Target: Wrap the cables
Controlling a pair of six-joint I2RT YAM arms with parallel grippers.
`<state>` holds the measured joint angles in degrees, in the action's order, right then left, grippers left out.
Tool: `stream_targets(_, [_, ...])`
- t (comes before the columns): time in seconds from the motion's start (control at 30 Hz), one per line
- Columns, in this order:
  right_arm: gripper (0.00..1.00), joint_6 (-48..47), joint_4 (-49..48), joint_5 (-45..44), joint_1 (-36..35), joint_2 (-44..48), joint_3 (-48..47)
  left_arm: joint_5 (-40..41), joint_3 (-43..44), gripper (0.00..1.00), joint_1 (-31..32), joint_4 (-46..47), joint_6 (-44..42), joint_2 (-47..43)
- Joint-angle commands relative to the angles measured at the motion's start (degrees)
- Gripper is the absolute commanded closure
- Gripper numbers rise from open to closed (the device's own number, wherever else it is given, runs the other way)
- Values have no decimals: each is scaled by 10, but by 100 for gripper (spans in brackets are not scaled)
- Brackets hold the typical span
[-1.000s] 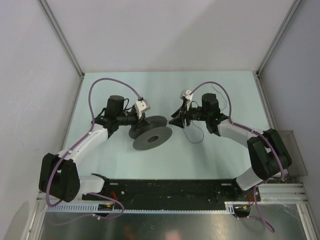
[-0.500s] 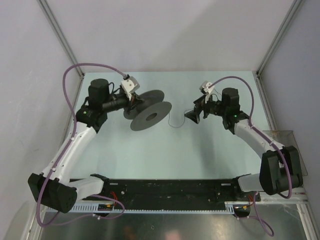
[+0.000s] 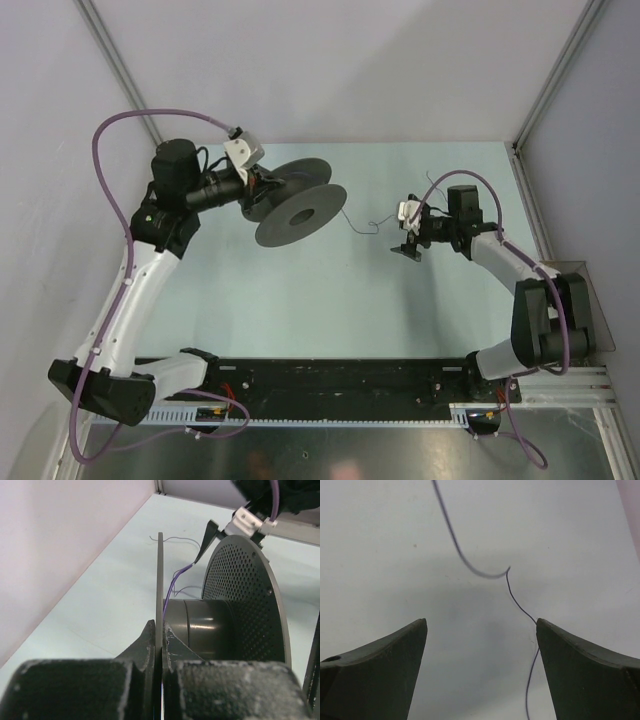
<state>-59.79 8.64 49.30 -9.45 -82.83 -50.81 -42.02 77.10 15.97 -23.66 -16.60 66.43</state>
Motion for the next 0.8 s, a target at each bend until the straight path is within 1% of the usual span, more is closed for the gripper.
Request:
stream_targets(0.0, [6,-182,-2,66,10,-31,-18,-46,52,100,-6,17,-2,-8])
stream_targets(0.07, [6,-181,-20,82,1,-38,-18,-50,59,100,-6,15,0,-8])
stream_targets(0.17, [6,-193,-18,100,-26,-41,-18,-48,65,100,-5,13,1,-6])
stream_targets(0.27, [9,-187,-39,105,-49,-53,-17,-46,72,100,-6,13,1,-7])
stream_targets(0.3, [11,-176,-55,104,-52,-59,-17,-45,74,100,-6,13,1,-7])
stream_targets(0.4, [16,-121,-143,96,-55,-82,-17,-48,80,100,-5,5,0,-8])
stream_targets(0.47, [22,-84,-196,90,-56,-95,-17,-52,84,100,-6,1,-2,-6])
stream_targets(0.53, [31,-51,-234,86,-59,-104,-18,-53,89,100,-5,-1,-1,-2])
stream_targets(0.6, [46,-21,-260,72,-69,-110,-17,-45,94,100,-5,-2,2,2])
stream_targets(0.63, [55,8,-277,60,-74,-113,-17,-37,98,100,-6,-2,7,6])
stream_targets(0.77, [84,154,-356,27,-80,-125,-18,-11,115,100,-7,-1,39,21])
